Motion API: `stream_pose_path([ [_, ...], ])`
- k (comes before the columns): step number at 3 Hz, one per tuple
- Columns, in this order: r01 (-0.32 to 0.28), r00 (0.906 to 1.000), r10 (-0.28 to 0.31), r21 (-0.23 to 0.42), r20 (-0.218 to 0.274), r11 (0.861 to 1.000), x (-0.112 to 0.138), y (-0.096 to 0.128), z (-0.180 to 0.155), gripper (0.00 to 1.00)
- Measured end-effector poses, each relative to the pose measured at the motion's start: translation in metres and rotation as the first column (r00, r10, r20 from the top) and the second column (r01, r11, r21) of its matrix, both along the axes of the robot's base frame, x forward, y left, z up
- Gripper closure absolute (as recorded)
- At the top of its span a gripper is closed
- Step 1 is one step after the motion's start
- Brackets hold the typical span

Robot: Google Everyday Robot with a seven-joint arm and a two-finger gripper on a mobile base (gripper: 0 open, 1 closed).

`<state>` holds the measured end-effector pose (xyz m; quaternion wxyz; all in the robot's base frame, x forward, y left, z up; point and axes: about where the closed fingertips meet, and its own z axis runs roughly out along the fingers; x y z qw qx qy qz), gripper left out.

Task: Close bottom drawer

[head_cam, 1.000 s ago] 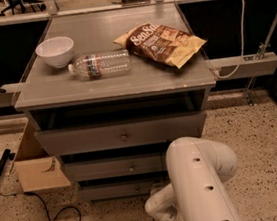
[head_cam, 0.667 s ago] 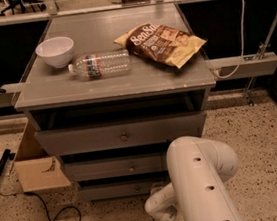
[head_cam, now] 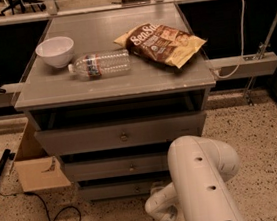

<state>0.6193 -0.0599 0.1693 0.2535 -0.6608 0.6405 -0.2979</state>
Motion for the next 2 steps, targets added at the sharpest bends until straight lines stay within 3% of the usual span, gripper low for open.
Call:
stream_pose_path([
  [1,0.0,1.0,0.0,0.0,0.0,1.0,0.0,0.0,0.0,0.6],
  [2,0.0,1.0,0.0,0.0,0.0,1.0,0.0,0.0,0.0,0.29],
])
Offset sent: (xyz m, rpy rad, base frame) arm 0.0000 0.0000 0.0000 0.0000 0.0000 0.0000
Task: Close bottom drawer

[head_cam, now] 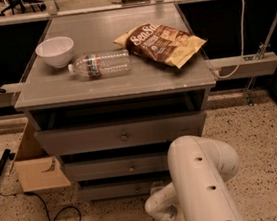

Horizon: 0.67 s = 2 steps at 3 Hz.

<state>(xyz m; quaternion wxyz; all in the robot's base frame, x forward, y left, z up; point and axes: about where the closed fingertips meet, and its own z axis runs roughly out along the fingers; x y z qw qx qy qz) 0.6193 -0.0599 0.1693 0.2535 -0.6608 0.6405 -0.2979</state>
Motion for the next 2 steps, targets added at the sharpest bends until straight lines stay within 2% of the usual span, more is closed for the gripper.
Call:
stream_pose_path([
  [1,0.0,1.0,0.0,0.0,0.0,1.0,0.0,0.0,0.0,0.06],
  [2,0.0,1.0,0.0,0.0,0.0,1.0,0.0,0.0,0.0,0.0],
])
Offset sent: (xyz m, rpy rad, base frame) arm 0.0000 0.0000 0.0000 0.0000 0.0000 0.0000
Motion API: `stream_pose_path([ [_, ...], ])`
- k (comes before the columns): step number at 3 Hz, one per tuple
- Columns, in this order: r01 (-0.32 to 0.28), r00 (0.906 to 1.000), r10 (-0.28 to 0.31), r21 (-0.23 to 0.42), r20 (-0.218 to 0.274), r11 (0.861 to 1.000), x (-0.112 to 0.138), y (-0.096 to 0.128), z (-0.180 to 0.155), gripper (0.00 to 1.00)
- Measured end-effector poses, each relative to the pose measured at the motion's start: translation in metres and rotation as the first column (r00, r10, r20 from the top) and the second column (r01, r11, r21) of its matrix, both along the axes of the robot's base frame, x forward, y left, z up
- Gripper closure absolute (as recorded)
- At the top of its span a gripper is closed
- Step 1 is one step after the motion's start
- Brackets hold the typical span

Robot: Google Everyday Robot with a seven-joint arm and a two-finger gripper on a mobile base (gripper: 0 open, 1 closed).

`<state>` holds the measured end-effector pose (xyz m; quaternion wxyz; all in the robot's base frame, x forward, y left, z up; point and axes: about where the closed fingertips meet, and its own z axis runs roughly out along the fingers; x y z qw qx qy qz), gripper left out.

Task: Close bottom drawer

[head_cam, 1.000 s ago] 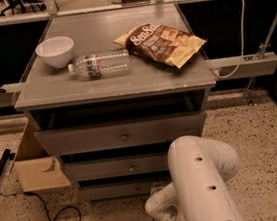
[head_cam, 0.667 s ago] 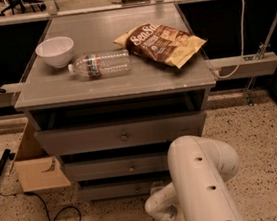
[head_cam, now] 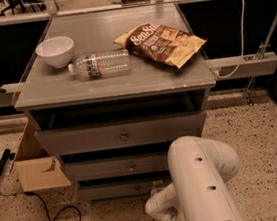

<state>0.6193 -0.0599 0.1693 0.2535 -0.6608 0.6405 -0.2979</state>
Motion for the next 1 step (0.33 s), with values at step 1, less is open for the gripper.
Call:
stream_pose_path([
  [1,0.0,1.0,0.0,0.0,0.0,1.0,0.0,0.0,0.0,0.0],
])
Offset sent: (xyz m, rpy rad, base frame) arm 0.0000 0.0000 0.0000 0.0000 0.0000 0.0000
